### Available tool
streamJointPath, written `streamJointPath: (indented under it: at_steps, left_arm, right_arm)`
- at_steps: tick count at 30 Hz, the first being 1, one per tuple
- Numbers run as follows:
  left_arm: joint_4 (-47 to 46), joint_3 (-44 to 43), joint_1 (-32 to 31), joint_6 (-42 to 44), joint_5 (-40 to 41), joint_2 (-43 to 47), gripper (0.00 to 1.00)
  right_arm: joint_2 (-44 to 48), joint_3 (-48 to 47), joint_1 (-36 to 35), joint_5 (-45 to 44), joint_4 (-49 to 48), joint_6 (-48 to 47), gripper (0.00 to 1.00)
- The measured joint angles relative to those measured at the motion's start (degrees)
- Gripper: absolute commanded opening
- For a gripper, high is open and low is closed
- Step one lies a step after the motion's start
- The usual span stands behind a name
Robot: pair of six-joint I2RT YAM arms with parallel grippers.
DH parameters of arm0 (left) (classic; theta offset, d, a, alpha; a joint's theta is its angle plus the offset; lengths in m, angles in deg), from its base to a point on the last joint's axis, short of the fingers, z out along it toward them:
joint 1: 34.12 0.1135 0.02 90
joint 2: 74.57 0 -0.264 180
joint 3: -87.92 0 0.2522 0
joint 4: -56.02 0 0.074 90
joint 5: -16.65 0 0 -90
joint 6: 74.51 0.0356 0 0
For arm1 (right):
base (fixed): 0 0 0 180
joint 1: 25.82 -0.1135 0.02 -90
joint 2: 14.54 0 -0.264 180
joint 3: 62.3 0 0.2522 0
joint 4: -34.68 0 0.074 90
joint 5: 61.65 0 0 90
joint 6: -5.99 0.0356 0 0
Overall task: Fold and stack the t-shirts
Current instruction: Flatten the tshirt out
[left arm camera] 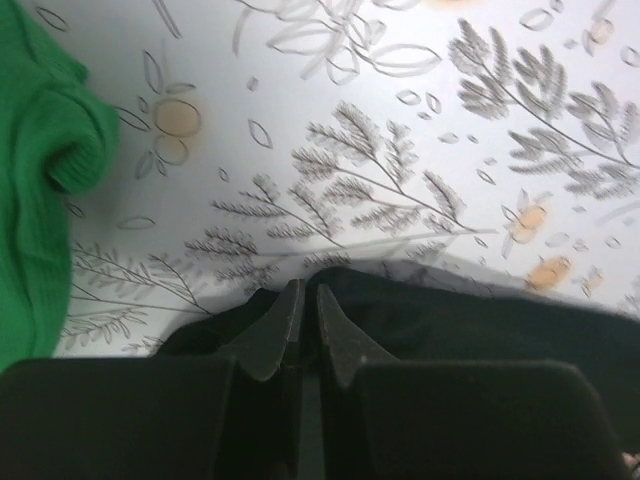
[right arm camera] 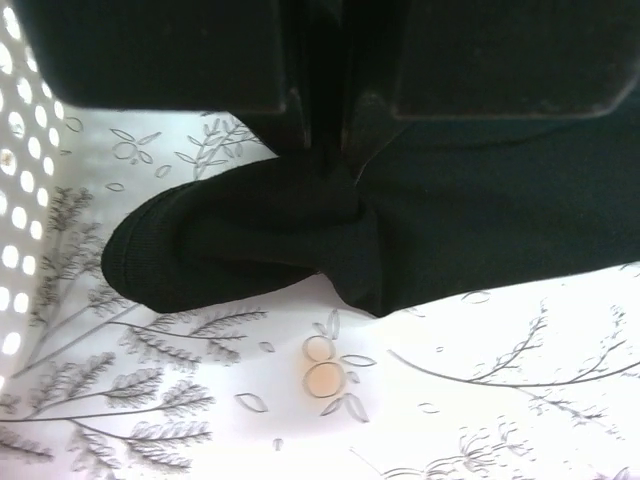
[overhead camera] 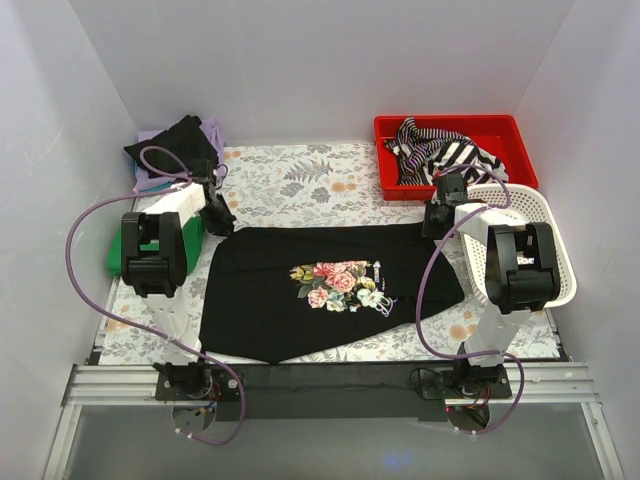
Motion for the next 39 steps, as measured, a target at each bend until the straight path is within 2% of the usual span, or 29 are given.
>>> streamJointPath:
  at_steps: [7,13,17,27,31,39]
  left_arm:
    - [3.23,-2.51,-0.02,0.17,-4.50,6.34,0.00]
    - [6.75,-10.12,-0.17,0.39,-4.52,16.74,0.00]
    - [7.91,-12.07,-0.15,0.39,-3.87,23.54,0.00]
    - [14.40,-16.04,-0.11,0.90,0.59,26.73,0.00]
    - [18.08,-22.51,-0.07,1.49,2.10,27.19,0.00]
    - [21.86,-28.17,0.02,1.55,2.36,36.17,0.00]
  right_arm:
    - [4.42,1.77,-3.32,3.89,2.23,-1.42,0.01]
    - [19.34,2.34,-5.84,4.87,5.38,-1.86,0.01]
    - [27.67,1.46,-5.77,4.76,7.04,-2.19,0.01]
    - [36.00,-4.48,-5.79,1.95,14.47,-3.17,0.01]
    - [39.32,-6.71,-5.79,1.64,17.03,-3.13,0.01]
    - [47.67,-11.32,-5.79,4.04,21.57,-3.08,0.01]
